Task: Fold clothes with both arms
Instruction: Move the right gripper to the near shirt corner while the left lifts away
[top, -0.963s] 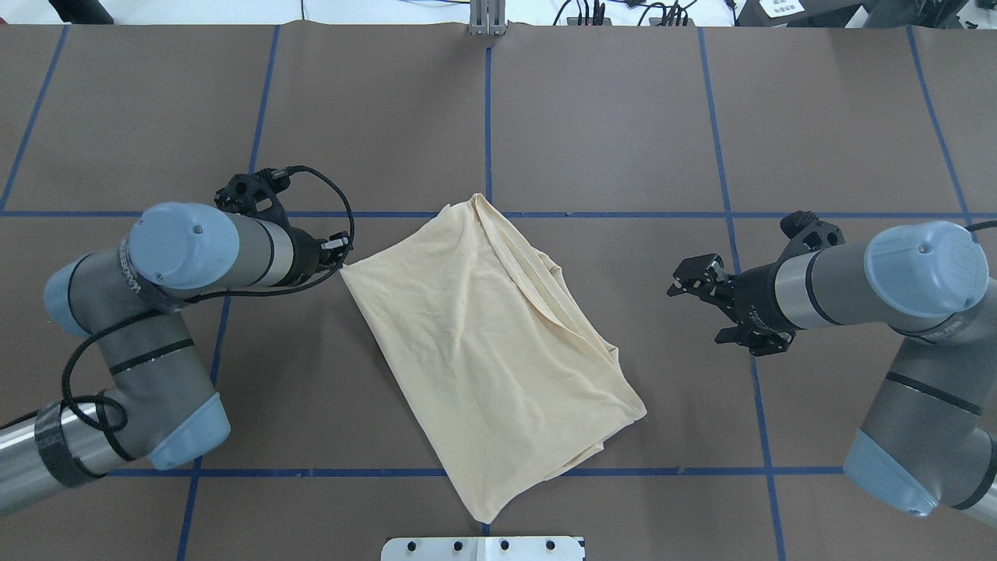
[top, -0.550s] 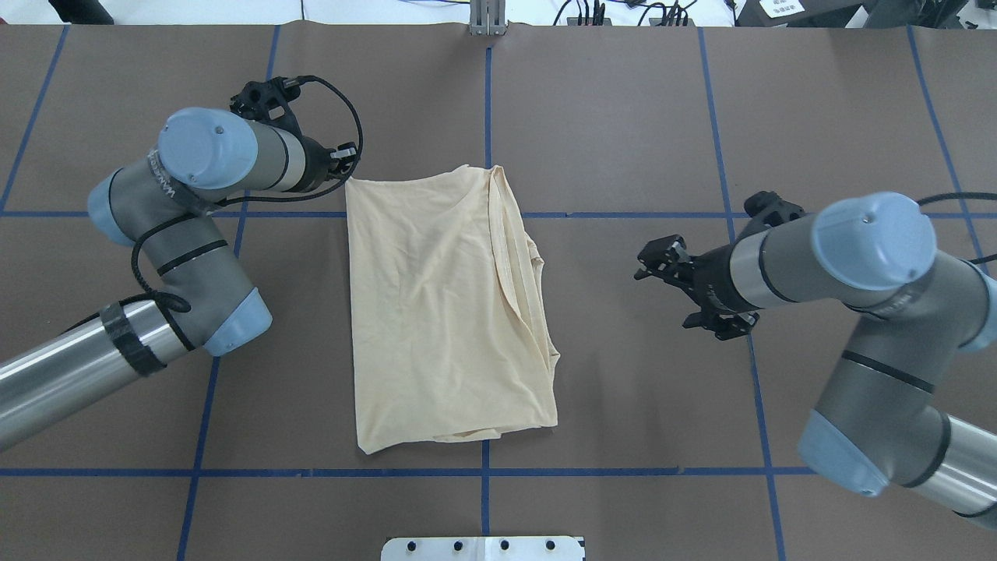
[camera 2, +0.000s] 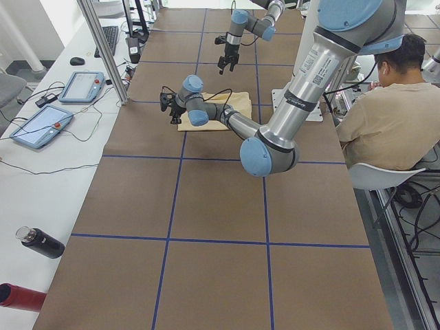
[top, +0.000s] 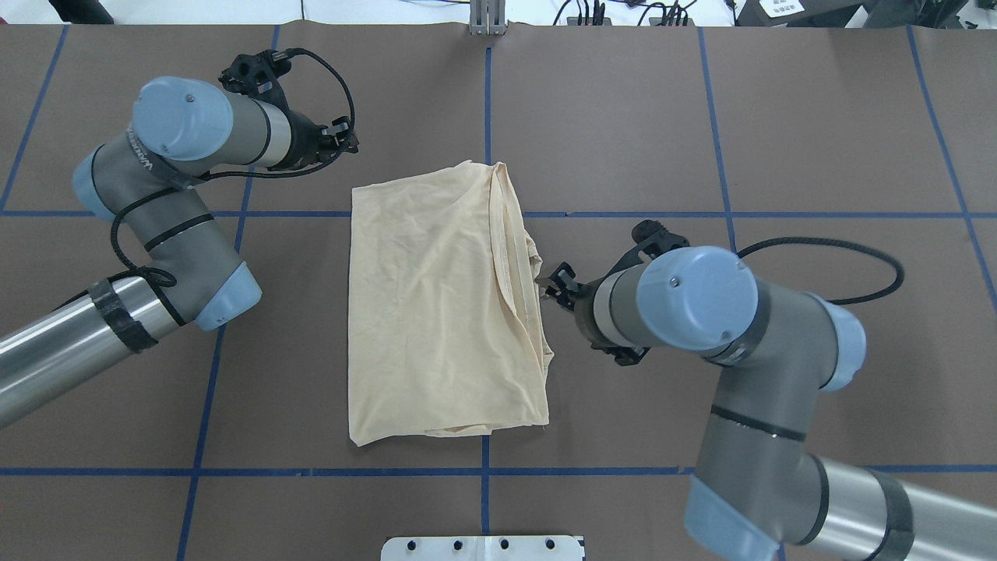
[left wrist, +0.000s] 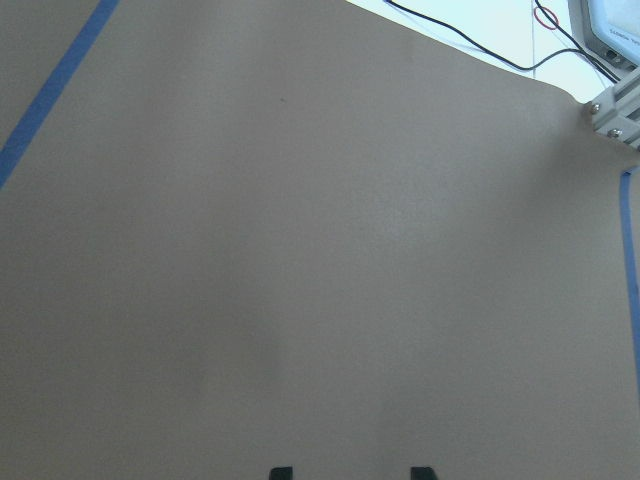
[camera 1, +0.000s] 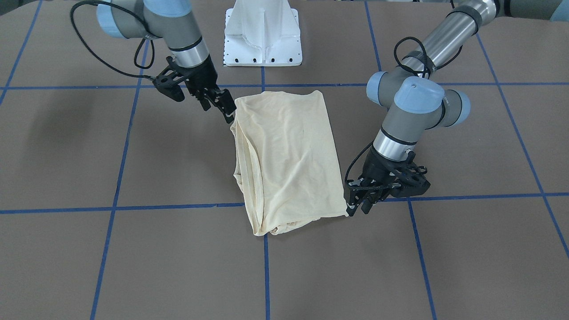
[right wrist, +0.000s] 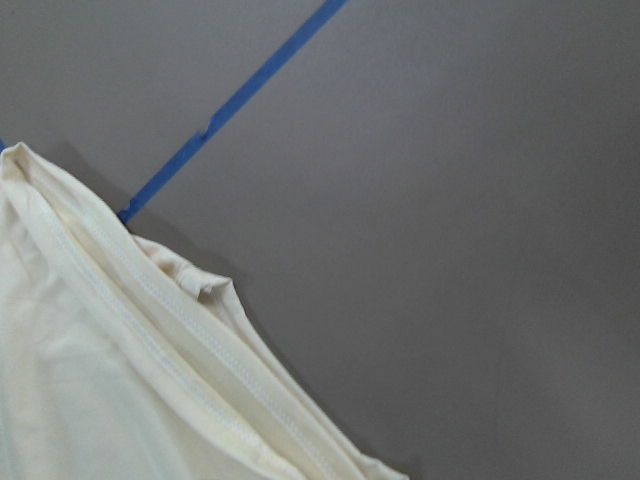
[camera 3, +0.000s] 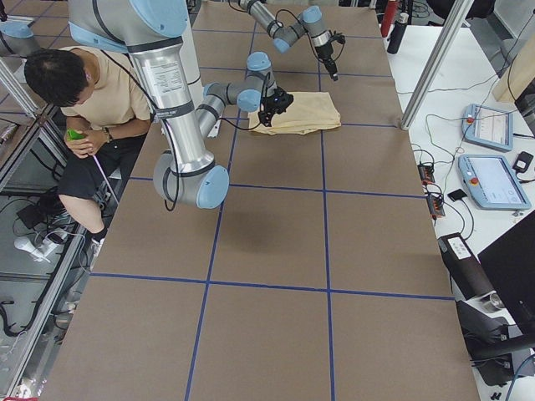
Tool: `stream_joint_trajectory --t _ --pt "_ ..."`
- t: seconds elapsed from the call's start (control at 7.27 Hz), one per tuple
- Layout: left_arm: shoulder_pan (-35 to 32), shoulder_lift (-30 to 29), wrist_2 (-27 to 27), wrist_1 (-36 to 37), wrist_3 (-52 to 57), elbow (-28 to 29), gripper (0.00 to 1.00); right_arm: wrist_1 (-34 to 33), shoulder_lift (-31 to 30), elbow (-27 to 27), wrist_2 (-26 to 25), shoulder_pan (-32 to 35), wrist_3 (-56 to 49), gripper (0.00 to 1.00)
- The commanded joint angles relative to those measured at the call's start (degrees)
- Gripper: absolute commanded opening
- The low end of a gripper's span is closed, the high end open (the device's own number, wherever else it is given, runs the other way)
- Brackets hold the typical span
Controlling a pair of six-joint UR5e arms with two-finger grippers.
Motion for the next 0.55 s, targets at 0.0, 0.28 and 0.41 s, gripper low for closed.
stream_joint_trajectory --t 0.0,0.28,0.41 --pt "-0.01 3.18 -0.31 3.19 -0.72 -5.10 0.51 -0.12 1.96 -1.67 -9.22 -9.57 17.00 0.99" --pt "0.08 3.18 -0.13 3.19 -0.72 -5.28 0.51 -0.13 3.72 -5.17 -11.30 -11.55 23.29 0.98" --pt "-0.01 3.18 0.05 3.19 -0.98 -5.45 0.51 0.05 5.12 -7.55 -11.30 -11.55 23.49 0.98"
